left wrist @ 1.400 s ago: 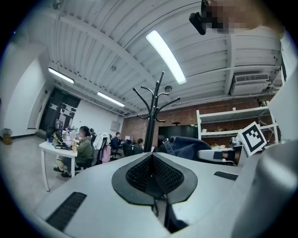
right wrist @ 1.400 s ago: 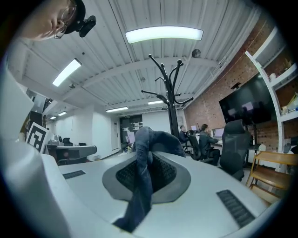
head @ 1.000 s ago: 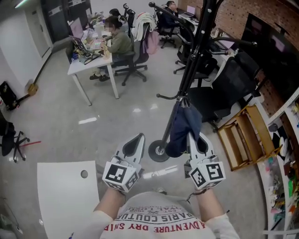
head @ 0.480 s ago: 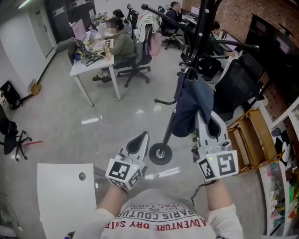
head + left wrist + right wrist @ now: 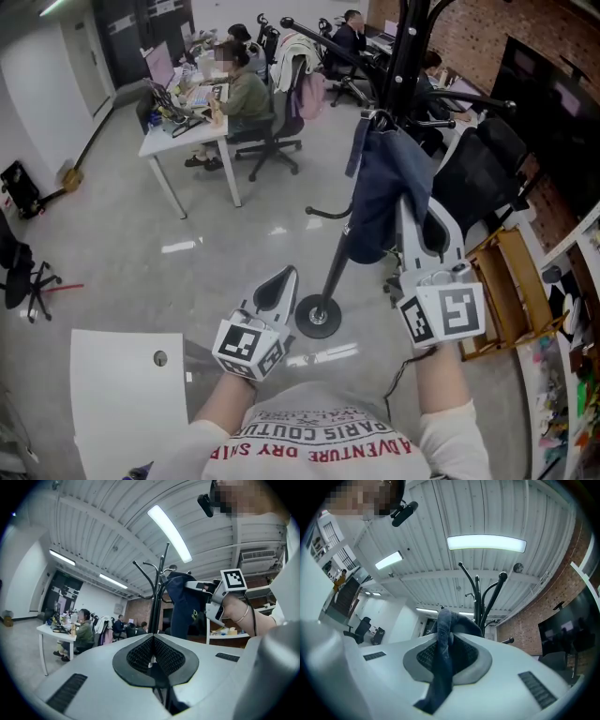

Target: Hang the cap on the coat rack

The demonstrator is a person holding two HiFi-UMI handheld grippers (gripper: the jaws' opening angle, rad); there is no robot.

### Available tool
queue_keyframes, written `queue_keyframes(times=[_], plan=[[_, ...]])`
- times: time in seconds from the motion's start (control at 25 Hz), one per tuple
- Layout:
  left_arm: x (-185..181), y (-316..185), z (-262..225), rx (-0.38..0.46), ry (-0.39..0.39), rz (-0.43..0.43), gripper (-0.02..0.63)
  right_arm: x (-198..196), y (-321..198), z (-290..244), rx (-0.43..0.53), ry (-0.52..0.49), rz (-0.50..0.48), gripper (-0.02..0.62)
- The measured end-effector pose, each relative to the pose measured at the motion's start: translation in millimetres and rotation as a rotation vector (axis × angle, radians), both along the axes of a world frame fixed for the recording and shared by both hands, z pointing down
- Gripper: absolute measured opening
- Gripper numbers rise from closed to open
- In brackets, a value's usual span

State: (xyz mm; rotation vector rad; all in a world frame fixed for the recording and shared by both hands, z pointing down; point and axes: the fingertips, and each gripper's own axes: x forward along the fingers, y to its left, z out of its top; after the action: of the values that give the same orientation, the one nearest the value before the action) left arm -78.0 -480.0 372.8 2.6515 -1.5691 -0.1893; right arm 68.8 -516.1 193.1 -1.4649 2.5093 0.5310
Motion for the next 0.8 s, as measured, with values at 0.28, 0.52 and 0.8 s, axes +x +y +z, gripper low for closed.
queue_keyframes(times=[0.28,0.52,0.8], plan=[[-6.7,-1.3,10.7,-0.025,0.005,-0.027,0.005,-8.9,-19.3,24.6,-0.05,0.018,0.006,0.029],[-4.8,-7.2,25.3,-0.061,0.011,-0.016,0.005,-11.2,-37.1,44.8,-0.092,0.011,0.009,0.029],[-4.0,-17.7,33.4,-0.083,0.015,-0.033,0.005,-6.8,-61.7,61.4,-0.124,0.003,0.014,0.029]])
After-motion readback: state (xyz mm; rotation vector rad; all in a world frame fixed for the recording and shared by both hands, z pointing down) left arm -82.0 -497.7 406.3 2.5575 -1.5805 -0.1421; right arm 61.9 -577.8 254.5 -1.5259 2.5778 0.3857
